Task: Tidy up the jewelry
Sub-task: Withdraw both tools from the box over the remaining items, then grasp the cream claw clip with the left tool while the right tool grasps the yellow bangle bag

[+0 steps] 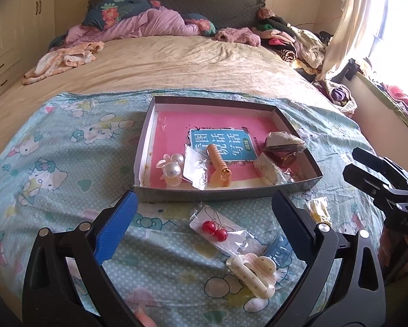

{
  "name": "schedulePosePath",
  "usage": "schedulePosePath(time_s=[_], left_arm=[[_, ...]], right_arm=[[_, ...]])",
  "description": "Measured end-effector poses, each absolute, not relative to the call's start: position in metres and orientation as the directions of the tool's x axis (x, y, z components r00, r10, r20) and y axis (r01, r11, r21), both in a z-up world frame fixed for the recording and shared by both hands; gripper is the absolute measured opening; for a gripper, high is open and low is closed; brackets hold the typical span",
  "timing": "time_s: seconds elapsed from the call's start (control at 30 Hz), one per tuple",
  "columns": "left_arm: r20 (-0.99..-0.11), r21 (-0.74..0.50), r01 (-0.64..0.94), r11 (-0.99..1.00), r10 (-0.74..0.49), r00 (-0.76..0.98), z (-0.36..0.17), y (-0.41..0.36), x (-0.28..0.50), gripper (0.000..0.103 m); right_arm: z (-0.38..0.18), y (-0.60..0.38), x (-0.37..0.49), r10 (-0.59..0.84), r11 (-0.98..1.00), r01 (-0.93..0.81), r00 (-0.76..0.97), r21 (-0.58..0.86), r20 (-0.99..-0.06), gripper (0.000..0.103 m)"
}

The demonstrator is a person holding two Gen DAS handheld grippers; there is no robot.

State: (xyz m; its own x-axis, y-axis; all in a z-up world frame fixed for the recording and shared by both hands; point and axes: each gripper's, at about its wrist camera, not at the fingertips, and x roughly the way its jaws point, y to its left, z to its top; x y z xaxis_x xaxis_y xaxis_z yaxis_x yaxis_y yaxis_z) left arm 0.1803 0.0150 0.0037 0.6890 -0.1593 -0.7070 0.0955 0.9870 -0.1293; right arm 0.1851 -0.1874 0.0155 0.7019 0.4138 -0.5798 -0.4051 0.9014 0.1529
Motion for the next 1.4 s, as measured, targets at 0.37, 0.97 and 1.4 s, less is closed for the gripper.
schedulePosePath(time_s=[0.37,0.97,1.4], left_arm=[[-0.713,-0.119,0.098,0.988,-0.154,0.684,0.001,0.007,0.162,0.092],[-0.746,-0.111,0.115,0.987,-0.159,0.647,-0.024,-0.005,0.141,0.092],[-0.761,-0.097,0.143,0.985,-0.166,0.627,-0.037,-0.02,0.131,0.092]], right_arm=[[0.01,-0.192,0.17,0.406,0.903,-0.405,0.694,0.144,-0.594,0.085],[-0.009,-0.198,0.154,0.39,0.906,-0.4,0.666,0.137,-0.636,0.085],[-0.023,-0.206,0.146,0.374,0.912,-0.388,0.652,0.133,-0.66,0.085]])
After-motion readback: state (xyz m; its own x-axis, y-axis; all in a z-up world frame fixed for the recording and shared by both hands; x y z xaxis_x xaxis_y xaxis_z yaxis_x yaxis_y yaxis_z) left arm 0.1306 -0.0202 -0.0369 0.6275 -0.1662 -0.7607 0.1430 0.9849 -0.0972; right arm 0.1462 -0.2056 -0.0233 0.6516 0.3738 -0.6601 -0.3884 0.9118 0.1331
